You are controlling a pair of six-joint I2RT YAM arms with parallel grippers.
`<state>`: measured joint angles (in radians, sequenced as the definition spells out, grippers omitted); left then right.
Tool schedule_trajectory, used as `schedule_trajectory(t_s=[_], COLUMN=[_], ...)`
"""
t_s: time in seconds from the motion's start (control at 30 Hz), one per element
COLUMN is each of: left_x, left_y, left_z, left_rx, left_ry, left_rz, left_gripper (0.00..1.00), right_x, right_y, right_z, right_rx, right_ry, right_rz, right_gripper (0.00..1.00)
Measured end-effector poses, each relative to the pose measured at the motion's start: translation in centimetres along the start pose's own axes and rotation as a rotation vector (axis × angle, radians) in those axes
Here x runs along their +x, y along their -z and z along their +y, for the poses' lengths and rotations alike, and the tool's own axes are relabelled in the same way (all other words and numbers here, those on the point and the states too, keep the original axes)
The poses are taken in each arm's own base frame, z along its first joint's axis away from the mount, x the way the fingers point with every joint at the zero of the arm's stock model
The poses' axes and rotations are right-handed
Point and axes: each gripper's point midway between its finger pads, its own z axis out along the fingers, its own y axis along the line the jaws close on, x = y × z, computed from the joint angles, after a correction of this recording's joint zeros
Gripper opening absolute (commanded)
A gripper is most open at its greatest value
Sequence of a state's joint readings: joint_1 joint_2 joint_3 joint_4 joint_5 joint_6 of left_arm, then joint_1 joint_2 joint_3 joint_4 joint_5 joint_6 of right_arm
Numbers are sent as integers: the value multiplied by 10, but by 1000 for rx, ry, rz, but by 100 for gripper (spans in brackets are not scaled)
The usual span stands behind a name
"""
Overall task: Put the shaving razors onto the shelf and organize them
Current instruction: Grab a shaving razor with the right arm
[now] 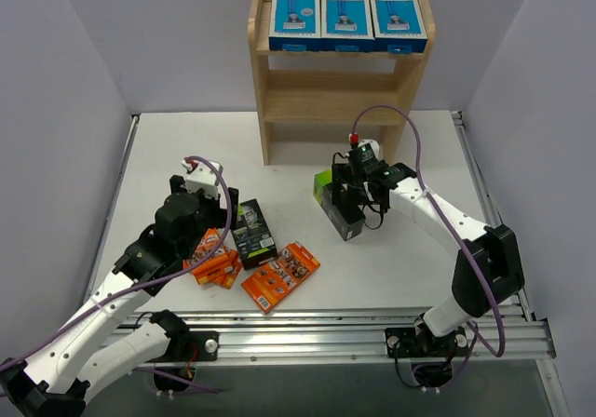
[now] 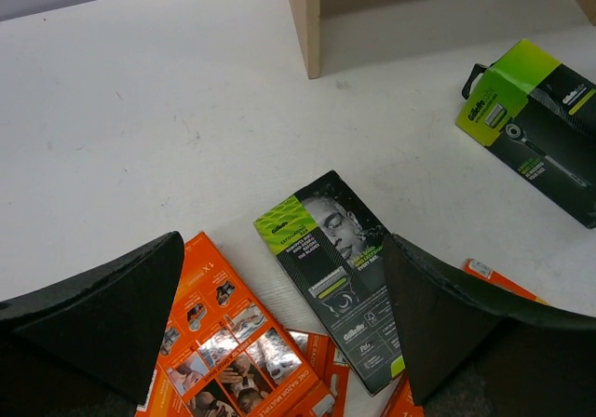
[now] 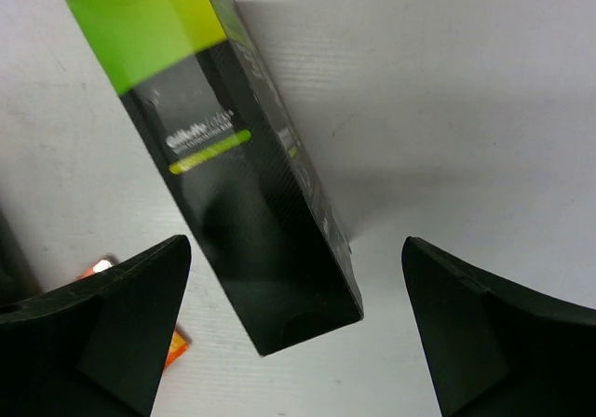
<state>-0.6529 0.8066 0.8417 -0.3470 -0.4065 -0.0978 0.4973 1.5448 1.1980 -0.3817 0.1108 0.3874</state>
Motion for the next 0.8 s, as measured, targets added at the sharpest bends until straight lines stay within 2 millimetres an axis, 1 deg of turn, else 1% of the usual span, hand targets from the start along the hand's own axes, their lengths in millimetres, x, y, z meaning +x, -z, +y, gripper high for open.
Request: schedule_trajectory(t_s=[0.1, 0.13, 0.27, 0.43, 0.63, 0.77, 0.8], left_x=[2, 3, 4, 5, 7, 9, 9], left_y=[-2, -2, -3, -4, -6, -8, -8], left_z=[0, 0, 0, 0, 0, 0, 0], left_rx=[-3, -3, -4, -11, -13, -13, -14], left_ry=[-6, -8, -13, -16, -20, -24, -25], left_rz=[8, 11, 17, 21, 30, 37, 38], left_gripper=[97, 97, 97, 97, 97, 97, 97], right_x=[25, 27, 32, 38, 36, 39, 41], right_y=[-10, -11, -8, -12, -15, -24, -28], right_z=[-6, -4, -3, 0, 4, 6, 6], right_rx=[0, -14, -52, -77, -103, -104, -102], right_ry=[14, 10, 16, 39, 51, 63, 67], right_rz=[42, 39, 8, 15, 0, 10, 17], right_gripper=[94, 94, 95, 95, 95, 88, 83])
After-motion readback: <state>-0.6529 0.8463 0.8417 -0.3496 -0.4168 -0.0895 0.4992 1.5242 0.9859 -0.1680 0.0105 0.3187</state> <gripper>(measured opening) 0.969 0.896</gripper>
